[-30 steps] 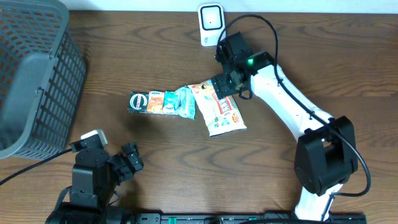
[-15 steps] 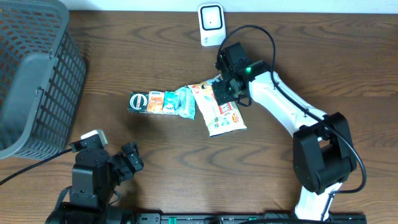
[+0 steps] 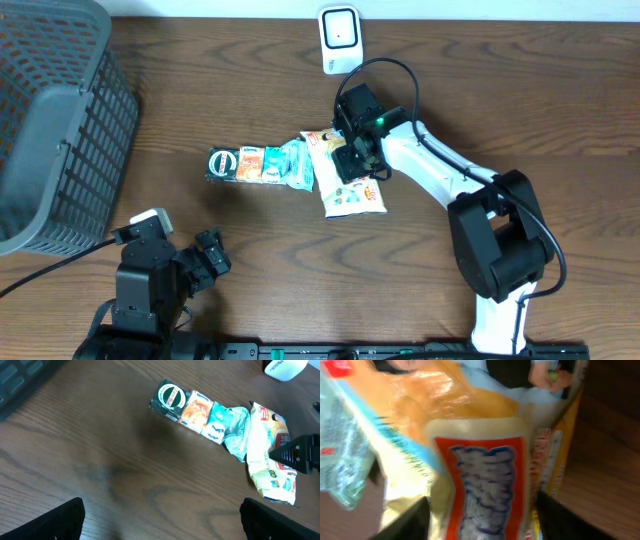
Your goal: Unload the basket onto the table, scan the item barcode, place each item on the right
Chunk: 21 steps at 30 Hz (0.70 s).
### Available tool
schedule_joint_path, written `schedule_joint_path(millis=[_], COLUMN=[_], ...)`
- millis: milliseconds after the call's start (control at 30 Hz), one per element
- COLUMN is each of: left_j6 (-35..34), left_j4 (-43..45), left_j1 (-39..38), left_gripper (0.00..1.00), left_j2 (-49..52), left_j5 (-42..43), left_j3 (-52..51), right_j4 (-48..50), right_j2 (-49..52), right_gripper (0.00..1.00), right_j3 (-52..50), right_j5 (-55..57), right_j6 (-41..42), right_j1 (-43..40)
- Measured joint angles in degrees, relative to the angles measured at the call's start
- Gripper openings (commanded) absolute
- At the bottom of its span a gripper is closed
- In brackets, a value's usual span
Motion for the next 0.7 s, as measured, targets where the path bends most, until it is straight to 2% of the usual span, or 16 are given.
schedule_joint_path(millis=[133, 233, 267, 433, 700], left_j6=[0.0, 0.0, 0.0, 0.0, 0.0], left_j4=[0.0, 0.0, 0.0, 0.0, 0.0], left_j1=[0.0, 0.0, 0.0, 0.0, 0.0], left_gripper=[0.98, 0.98, 0.97, 0.97, 0.98], left_j2=[0.0, 0.0, 0.0, 0.0, 0.0], left_j5=[0.0, 0.0, 0.0, 0.0, 0.0], left_j3=[0.0, 0.0, 0.0, 0.0, 0.0], right_j4=[0.0, 0.1, 0.2, -1.3, -9.7], right_j2=[0.4, 0.4, 0.4, 0.4, 0.4], right_gripper=[0.33, 0.06, 0.02, 0.01, 0.01], right_j3=[0.0, 0.0, 0.1, 0.7, 2.6], right_j5=[0.6, 0.5, 0.5, 2.5, 14.1], right_j6=[0.2, -0.1, 0.1, 1.4, 4.2], right_j1=[-0.1, -0.1, -0.1, 0.0, -1.4])
